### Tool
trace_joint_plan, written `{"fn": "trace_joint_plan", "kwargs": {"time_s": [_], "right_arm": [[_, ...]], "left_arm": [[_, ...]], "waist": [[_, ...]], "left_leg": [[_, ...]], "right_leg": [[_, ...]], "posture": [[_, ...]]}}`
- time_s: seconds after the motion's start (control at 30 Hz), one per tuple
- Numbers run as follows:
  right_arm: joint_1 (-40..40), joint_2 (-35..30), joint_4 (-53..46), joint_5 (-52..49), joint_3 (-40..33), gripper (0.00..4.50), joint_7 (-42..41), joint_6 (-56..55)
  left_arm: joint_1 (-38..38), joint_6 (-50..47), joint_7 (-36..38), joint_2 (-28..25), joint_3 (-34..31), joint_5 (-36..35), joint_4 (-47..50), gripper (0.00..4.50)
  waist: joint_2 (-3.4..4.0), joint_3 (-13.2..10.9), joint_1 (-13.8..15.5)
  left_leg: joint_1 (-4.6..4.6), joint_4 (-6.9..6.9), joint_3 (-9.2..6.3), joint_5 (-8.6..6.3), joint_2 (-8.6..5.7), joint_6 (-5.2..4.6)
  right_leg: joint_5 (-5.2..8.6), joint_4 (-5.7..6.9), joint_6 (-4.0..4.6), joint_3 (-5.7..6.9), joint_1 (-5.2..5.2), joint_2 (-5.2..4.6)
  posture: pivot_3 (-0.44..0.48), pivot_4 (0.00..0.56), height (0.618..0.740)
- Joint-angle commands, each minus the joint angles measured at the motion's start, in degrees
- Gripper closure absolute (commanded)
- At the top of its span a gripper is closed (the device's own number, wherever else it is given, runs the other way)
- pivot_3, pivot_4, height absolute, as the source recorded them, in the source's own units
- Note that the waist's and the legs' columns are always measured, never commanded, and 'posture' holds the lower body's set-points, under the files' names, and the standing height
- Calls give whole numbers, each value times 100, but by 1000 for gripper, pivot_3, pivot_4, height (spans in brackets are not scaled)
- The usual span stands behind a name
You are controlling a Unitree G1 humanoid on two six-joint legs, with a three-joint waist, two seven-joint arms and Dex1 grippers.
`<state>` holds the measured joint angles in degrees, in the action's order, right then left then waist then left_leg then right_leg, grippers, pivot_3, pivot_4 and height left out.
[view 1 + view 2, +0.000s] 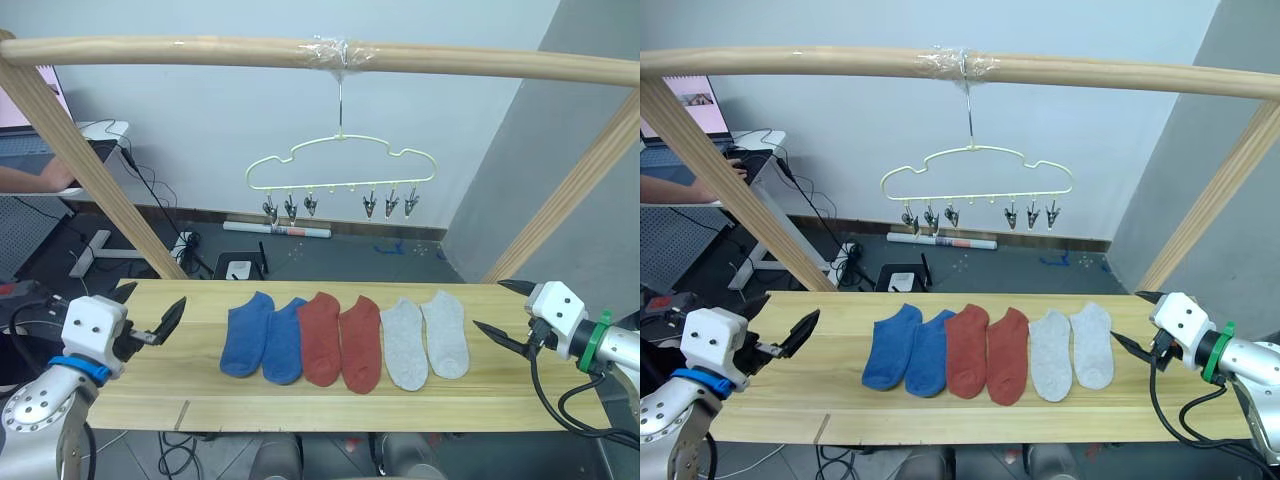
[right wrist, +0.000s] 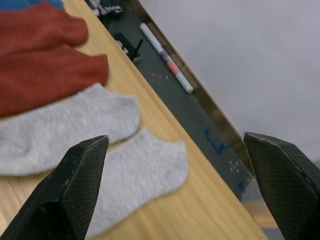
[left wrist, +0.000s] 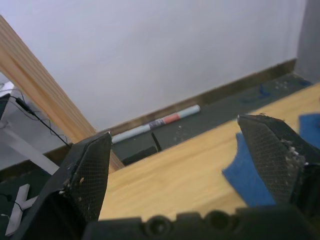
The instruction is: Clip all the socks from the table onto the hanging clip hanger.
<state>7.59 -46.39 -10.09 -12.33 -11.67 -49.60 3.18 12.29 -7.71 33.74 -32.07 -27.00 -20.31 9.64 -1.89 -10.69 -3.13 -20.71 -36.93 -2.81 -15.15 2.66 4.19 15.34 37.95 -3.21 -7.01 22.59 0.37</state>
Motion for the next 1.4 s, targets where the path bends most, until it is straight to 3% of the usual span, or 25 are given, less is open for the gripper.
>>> {"fn": "trace_joint_plan", "kwargs": {"time_s": [0.03,0.5,0.93,1.03,1.2,1.4], "right_arm": [[-15,34,-442,-241,-255,12,140,312],[-761,322,-1938,-700,389,12,384,1463],[-2103,780,-2278,-1382,717,12,615,2316],[-2173,783,-2350,-1439,726,0,659,2421],[-2215,776,-2444,-1491,741,0,714,2544],[-2331,768,-2534,-1547,771,0,783,2725]], "left_arm": [[-214,-95,-200,83,76,-95,412,17],[-1231,-649,-1169,978,887,-7,1087,17],[-2190,-737,-1517,1381,1356,-78,1031,17],[-2307,-692,-1505,1482,1416,-89,978,592],[-2437,-643,-1571,1628,1565,19,869,2019],[-2563,-477,-1707,1770,1672,184,711,2019]], "waist": [[-1,-62,-2],[-11,-323,-31],[-18,-449,-71],[-22,-481,-74],[-23,-534,-117],[-24,-555,-176]], "left_leg": [[-8,-1,0,0,0,0],[-37,-2,-1,0,-1,0],[-113,-9,-21,1,-1,0],[-118,-10,-23,1,-1,0],[-120,-9,-24,1,-1,0],[-121,-8,-24,1,-1,0]], "right_leg": [[-1,0,-2,0,5,0],[-19,0,-36,-4,38,1],[-32,-10,-51,11,93,3],[-32,-15,-52,14,94,3],[-32,-17,-52,15,95,3],[-32,-18,-52,14,96,3]], "posture": [[-19,222,740],[-72,257,740],[-118,289,740],[-128,295,740],[-140,300,740],[-147,301,740]]}}
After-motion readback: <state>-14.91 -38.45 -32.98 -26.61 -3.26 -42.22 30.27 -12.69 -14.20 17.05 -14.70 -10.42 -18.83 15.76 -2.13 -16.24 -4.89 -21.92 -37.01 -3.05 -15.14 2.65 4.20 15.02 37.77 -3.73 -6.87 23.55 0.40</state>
